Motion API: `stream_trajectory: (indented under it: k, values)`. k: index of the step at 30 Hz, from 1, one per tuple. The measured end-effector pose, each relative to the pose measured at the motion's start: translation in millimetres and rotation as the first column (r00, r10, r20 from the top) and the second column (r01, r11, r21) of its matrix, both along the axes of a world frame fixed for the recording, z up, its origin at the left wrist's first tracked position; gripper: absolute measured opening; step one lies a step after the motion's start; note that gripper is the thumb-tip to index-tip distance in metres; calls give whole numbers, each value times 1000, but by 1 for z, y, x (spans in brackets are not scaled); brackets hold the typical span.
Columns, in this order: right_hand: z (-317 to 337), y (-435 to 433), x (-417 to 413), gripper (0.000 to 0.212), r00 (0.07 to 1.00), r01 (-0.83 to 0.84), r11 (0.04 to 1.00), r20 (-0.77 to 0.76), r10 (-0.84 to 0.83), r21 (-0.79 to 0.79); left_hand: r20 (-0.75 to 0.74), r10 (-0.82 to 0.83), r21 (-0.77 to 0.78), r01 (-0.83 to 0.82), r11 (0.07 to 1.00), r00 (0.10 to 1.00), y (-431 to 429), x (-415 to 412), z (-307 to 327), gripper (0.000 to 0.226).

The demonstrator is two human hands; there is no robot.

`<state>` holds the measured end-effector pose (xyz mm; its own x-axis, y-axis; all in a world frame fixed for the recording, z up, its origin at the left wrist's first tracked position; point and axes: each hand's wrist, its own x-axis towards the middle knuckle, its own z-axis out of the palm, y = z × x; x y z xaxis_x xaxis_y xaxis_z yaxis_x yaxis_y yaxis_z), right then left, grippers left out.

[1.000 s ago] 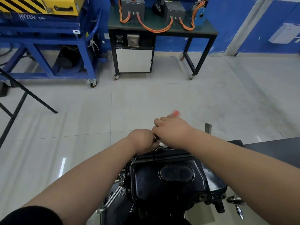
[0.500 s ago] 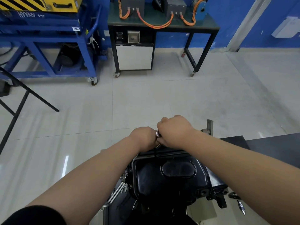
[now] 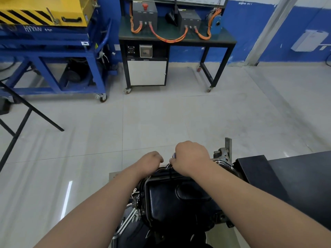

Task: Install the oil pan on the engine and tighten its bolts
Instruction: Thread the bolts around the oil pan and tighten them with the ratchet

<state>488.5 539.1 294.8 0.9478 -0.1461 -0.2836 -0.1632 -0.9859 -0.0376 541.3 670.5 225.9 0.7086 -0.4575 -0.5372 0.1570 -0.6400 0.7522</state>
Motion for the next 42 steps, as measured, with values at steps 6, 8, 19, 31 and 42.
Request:
stream_trajectory:
  k: [6,8,19,31,42]
  values:
    - [-11,0,-8,18,996,29,985,-93,-14,167,-719,384,-269,-741,615,579,6,-13,1,25]
    - [-12,2,-11,24,996,12,982,-85,4,190,-820,321,-266,-812,519,474,7,-13,1,24]
    - [45,-7,-9,8,966,66,898,198,-167,436,-854,406,-171,-914,368,324,17,-14,-22,24]
    - [60,-7,-20,11,951,62,790,204,-233,610,-932,341,-94,-991,91,120,20,-5,-36,24]
    - [67,-5,-24,13,946,36,748,219,-239,663,-882,429,-90,-962,257,196,10,-1,-30,35]
